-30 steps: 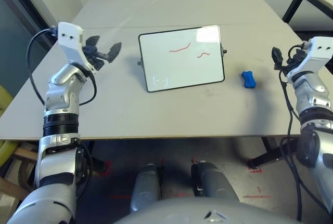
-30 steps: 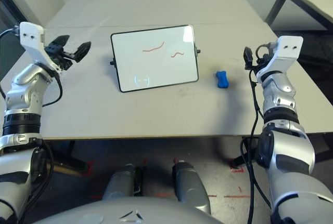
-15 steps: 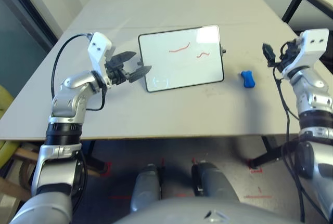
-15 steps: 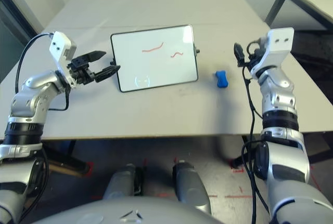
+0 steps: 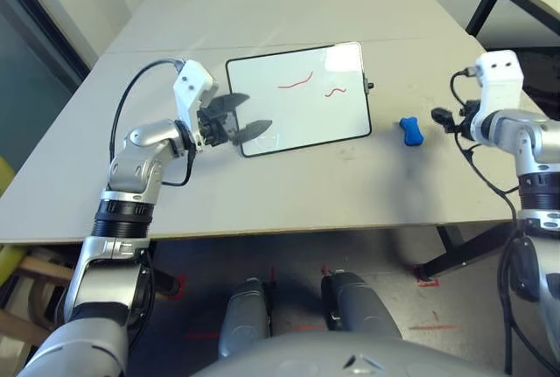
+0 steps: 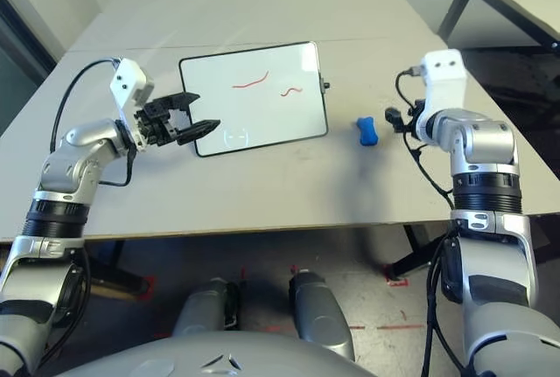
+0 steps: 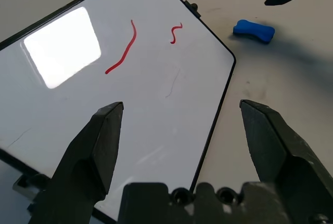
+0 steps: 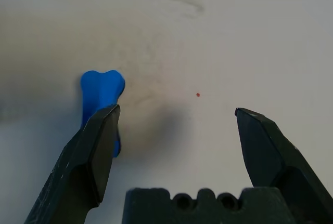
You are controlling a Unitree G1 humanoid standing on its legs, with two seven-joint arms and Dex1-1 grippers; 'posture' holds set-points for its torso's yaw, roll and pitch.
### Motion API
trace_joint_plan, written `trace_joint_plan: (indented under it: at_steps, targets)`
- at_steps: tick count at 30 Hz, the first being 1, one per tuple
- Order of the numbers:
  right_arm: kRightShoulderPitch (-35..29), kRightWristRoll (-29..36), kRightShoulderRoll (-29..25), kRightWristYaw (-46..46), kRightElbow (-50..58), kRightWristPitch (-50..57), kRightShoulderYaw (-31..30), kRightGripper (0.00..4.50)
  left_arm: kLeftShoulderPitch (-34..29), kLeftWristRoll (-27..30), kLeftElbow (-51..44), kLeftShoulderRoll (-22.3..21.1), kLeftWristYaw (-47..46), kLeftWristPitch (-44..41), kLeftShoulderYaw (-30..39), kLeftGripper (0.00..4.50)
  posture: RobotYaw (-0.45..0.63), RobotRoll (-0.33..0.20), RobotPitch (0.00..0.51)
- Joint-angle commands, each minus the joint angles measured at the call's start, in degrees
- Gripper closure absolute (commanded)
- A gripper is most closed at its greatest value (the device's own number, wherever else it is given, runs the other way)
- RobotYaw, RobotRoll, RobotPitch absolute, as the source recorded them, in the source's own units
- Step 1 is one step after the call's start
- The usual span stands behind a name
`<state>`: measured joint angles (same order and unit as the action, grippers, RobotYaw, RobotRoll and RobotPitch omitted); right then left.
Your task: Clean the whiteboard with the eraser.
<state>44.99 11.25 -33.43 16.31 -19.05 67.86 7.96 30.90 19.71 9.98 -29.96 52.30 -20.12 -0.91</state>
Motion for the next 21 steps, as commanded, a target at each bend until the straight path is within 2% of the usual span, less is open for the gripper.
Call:
trace_joint_plan:
  at_steps: [1,8,21]
  targets:
    - [2.5,-0.4,-0.4,0.9,-2.0,3.7,-2.2,0.02,0.0,-1.1,0.0,0.2,-0.5,0.5,-0.4,0.0,-0.2,0.0,0.057]
    - [7.4,0.6,0.8,4.2,-6.6,10.0,-6.7,0.02,-1.0,-1.2,-1.2,0.6,-1.8,0.2,-0.1,0.0,-0.19,0.0,0.061]
    - [11.4,-2.2,2.7,6.0,-21.1,2.9,-9.4,0.02,-2.2,-0.9,-3.6,1.0,-3.3,-0.9,-0.2,0.0,-0.17,0.0,0.073]
